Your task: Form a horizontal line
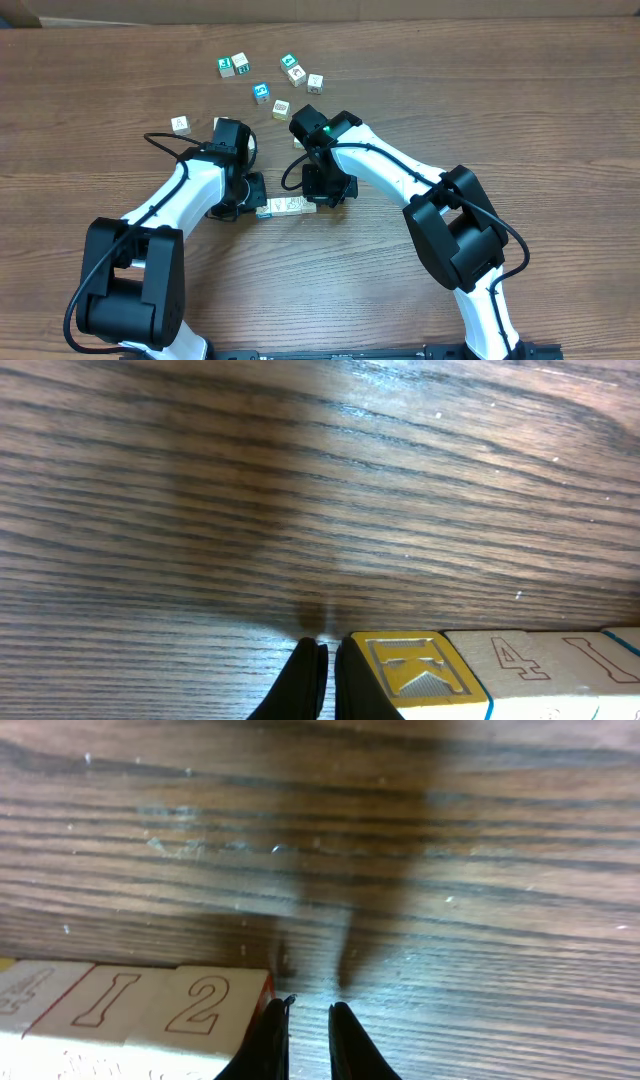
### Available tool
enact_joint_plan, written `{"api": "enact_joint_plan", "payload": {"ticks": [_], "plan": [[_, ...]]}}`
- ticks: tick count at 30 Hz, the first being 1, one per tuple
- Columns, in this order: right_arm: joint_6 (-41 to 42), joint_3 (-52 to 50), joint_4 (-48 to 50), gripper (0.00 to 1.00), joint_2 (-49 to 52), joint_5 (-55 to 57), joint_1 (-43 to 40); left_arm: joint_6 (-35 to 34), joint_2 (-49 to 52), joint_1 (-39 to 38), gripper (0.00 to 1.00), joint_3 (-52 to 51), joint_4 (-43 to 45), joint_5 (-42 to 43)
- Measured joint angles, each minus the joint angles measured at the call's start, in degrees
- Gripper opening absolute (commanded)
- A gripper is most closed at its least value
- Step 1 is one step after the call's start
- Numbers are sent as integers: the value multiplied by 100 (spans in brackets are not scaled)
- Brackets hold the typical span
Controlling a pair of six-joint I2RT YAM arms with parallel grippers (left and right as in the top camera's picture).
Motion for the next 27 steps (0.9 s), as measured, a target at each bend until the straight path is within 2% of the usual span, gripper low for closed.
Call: {"api": "enact_joint_plan", "payload": {"ticks": [16, 27], "plan": [[125, 0, -28, 11, 0, 190, 0, 0, 0, -4, 4, 0, 48, -7], [146, 0, -59, 10, 0, -63, 24, 0, 0, -4, 4, 0, 74, -9]]}}
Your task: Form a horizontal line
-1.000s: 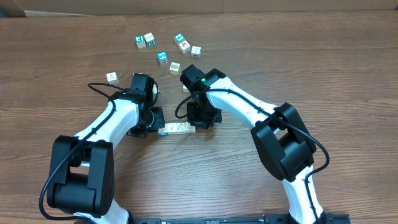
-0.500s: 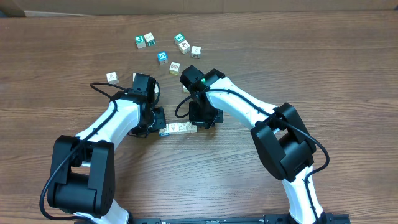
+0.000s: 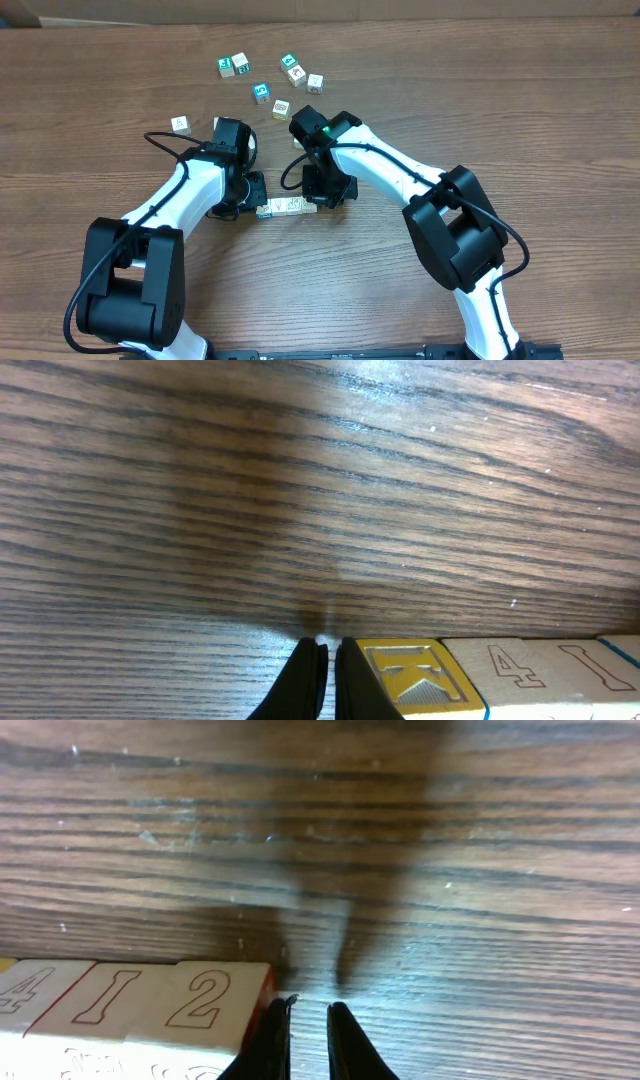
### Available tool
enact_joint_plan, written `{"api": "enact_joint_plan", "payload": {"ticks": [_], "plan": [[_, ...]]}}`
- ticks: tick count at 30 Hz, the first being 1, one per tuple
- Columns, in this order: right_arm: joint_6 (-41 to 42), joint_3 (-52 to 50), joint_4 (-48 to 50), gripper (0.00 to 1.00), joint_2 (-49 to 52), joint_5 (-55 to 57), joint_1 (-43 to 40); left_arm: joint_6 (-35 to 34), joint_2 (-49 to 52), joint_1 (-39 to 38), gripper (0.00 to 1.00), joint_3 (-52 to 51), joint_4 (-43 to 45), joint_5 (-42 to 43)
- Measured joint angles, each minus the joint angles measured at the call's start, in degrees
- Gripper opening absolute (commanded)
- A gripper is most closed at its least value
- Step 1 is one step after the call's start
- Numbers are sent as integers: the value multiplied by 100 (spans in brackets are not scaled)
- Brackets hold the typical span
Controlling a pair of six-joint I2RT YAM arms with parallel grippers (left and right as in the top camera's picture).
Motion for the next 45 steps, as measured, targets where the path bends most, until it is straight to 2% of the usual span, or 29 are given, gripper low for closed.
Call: {"api": "enact_joint_plan", "payload": {"ticks": [1, 6, 25, 33, 39, 41, 45], "plan": [[9, 0, 0, 8, 0, -11, 0, 0, 0, 0, 4, 0, 2, -2], [107, 0, -42, 7, 0, -39, 0, 0, 0, 0, 5, 0, 20, -4], [280, 2, -142, 8, 0, -15, 0, 4, 0, 0, 4, 0, 94, -68], [299, 0, -317, 8, 0, 555, -63, 4, 0, 17, 5, 0, -96, -540], [208, 0, -195, 8, 0, 973, -428, 4, 0, 278, 6, 0, -94, -621], [101, 0, -114, 20, 0, 1084, -573, 4, 0, 407, 5, 0, -92, -599], [-245, 0, 24, 22, 0, 1231, -817, 24, 0, 647, 6, 0, -55, -439]]}}
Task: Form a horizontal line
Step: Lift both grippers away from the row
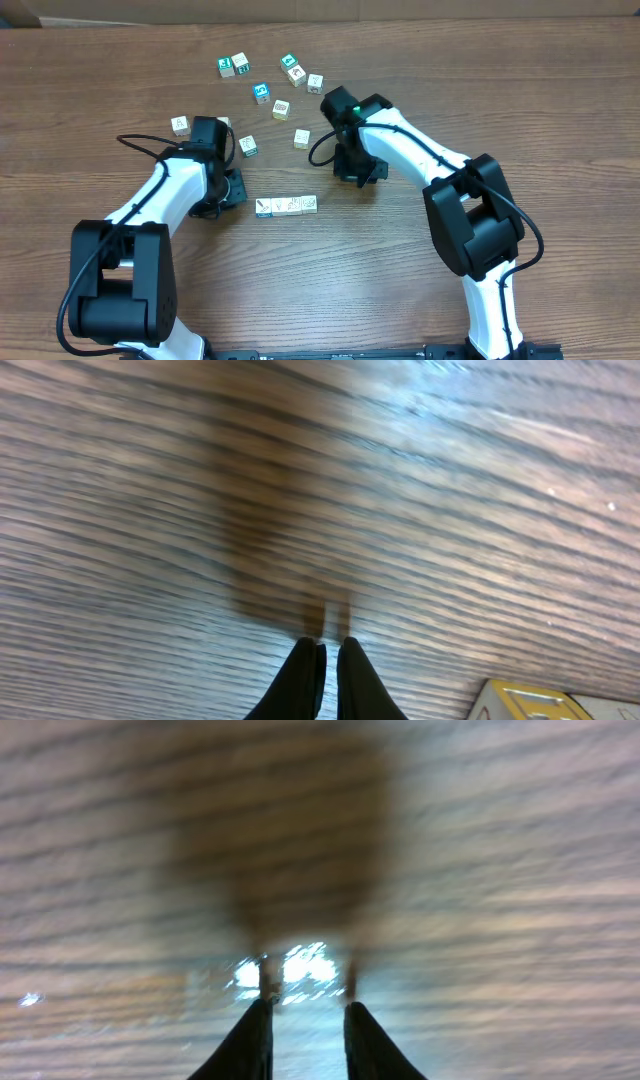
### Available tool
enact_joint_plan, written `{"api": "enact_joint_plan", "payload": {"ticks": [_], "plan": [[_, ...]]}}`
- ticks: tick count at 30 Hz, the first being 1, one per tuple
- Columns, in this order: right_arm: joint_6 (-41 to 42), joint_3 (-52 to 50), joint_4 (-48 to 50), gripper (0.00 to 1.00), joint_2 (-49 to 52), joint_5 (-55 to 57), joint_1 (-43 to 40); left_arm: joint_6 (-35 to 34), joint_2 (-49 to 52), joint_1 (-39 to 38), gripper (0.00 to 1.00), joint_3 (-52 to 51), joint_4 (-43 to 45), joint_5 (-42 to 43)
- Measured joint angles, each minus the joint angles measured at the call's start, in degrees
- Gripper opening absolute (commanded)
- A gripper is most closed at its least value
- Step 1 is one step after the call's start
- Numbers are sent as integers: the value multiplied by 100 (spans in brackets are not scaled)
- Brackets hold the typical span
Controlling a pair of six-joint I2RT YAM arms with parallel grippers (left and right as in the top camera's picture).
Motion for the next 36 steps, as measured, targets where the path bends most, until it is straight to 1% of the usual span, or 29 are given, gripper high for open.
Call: {"api": "enact_joint_plan", "payload": {"ticks": [1, 4, 5, 6, 7, 8, 9, 10, 11, 12, 15, 16, 26, 28, 36], "plan": [[-39, 0, 20, 22, 0, 48, -52, 2, 0, 42, 7, 0, 4, 26], [-129, 0, 122, 22, 0, 168, -173, 35, 0, 146, 17, 0, 4, 79], [-160, 0, 153, 22, 0, 205, -216, 33, 0, 155, 21, 0, 4, 96], [-188, 0, 188, 23, 0, 238, -264, 35, 0, 186, 32, 0, 7, 107], [-190, 0, 212, 25, 0, 258, -304, 37, 0, 197, 46, 0, 7, 107], [-199, 2, 223, 30, 0, 269, -350, 48, 0, 216, 54, 0, 7, 114], [-195, 0, 227, 35, 0, 284, -398, 63, 0, 234, 64, 0, 7, 122], [-251, 0, 225, 46, 0, 306, -481, 63, 0, 234, 81, 0, 4, 125], [-223, 0, 225, 50, 0, 308, -501, 48, 0, 240, 87, 0, 4, 122], [-262, 0, 227, 64, 0, 319, -551, 50, 0, 258, 100, 0, 7, 125], [-282, 0, 229, 87, 0, 354, -651, 63, 0, 260, 100, 0, 4, 120], [-343, 2, 216, 100, 0, 369, -684, 63, 0, 260, 99, 0, 4, 118], [-367, 0, 225, 100, 0, 387, -715, 63, 0, 260, 100, 0, -81, -116], [-367, 2, 223, 100, 0, 385, -715, 26, 0, 269, 98, 0, -74, -240], [-365, 0, 223, 100, 0, 387, -715, -201, 0, 570, 100, 0, 175, -487]]}}
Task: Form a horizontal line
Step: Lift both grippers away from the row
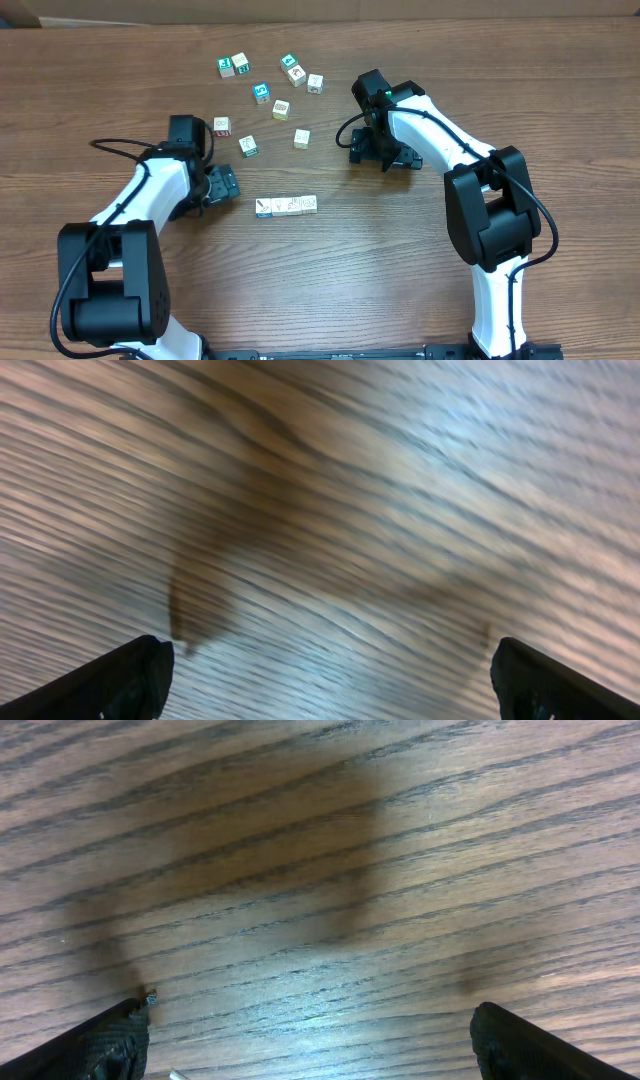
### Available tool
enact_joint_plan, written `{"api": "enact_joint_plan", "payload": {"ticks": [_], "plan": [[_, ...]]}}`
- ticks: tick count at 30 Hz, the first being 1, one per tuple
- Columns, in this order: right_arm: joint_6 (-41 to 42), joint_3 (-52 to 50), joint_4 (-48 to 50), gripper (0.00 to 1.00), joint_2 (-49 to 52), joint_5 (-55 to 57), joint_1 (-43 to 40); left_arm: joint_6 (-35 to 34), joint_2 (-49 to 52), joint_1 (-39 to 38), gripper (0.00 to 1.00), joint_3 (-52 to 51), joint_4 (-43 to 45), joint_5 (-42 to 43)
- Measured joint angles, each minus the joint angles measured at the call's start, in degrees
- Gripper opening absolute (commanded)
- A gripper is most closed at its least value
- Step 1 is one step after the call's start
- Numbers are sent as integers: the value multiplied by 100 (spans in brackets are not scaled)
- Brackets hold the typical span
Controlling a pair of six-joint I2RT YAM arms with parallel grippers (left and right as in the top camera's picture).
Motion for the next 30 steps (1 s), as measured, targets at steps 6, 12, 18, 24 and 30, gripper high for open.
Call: {"api": "enact_joint_plan", "payload": {"ticks": [6, 12, 18, 24, 30], "plan": [[0, 0, 2, 100, 0, 0, 0, -129, 0, 68, 99, 0, 20, -35], [0, 0, 0, 100, 0, -2, 0, -151, 0, 70, 100, 0, 17, -37], [-2, 0, 2, 100, 0, -2, 0, -323, 0, 68, 99, -2, 328, 57], [2, 0, 26, 100, 0, -2, 0, -411, 0, 70, 99, -2, 348, 118], [0, 0, 243, 100, 0, 0, 0, -428, 0, 68, 99, -2, 350, 120]]}}
